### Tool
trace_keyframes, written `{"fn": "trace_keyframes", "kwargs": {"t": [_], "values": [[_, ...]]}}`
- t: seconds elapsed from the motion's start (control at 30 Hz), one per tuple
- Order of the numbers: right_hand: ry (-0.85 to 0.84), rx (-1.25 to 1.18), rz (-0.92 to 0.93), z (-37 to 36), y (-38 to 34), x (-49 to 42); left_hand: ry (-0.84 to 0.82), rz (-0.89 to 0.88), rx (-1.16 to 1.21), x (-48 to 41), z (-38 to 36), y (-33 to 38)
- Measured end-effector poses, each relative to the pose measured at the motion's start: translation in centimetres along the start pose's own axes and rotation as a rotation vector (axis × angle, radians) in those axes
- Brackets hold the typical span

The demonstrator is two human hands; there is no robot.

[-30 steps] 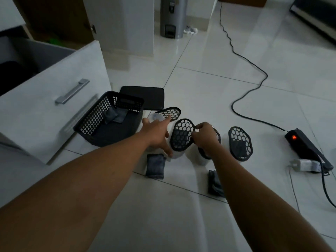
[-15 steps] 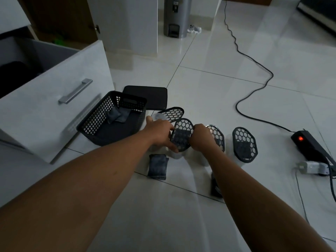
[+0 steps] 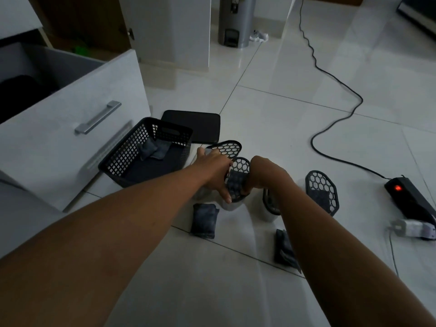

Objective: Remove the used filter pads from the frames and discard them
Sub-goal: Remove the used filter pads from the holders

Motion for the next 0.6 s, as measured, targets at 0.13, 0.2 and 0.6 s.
{"fn": "trace_keyframes", "kwargs": {"t": [0.13, 0.2, 0.6], "values": [[-0.012, 0.09, -0.005, 0.0, -1.0, -0.1, 0.055, -0.003, -0.011, 0.7, -0.2, -0.1], [-0.026, 0.107, -0.006, 0.4, -1.3, 0.1, 0.094, 0.013, 0.018, 1.2, -0.5, -1.0], [0.243, 0.115, 0.047, 1.4, -4.7, -5.8, -0.065, 0.181, -0.061, 1.5, -0.4, -6.2]]}}
Point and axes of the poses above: each hand's wrist, its own x-axis away from the middle knuckle, its own z-axis out of the back of the hand, y = z × x, the point moved 2 cm from there along -x, towards the middle knuckle, and after that the axes turned 6 degrees about -y, right-handed, at the moved point
